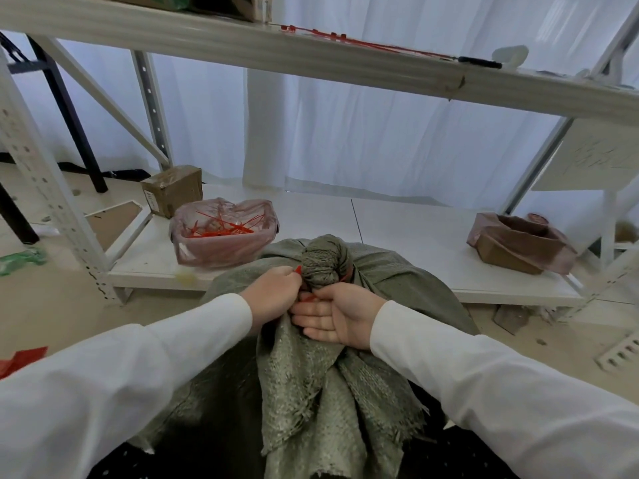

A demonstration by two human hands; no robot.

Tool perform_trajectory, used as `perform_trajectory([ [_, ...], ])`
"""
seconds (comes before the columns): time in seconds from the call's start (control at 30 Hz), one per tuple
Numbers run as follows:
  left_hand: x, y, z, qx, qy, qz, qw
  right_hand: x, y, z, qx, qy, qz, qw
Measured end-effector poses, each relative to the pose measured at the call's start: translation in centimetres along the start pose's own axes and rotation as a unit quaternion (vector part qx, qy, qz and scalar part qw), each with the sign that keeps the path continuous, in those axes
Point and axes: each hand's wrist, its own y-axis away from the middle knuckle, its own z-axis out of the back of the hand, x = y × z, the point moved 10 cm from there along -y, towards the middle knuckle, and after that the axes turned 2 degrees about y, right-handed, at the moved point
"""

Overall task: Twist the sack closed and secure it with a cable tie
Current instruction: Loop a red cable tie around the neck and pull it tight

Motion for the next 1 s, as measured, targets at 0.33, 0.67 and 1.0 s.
perform_trajectory([
  [0.33,2.0,0.5,-1.2,0.06,0.129,0.087,0.986,0.6,1.6,-1.2,0.063,-0.004,0.024,0.998],
  [0.67,0.2,0.7,-1.5,0.087,-0.034,0.04,0.995,-0.1,1.0,-1.3,0.046,0.107,0.031,0.993],
  [1.0,-0.1,-0.7,-1.2,0.018,-0.093,0.026,0.995,-1.2,0.8,0.9,0.01,0.186,-0.025,0.982],
])
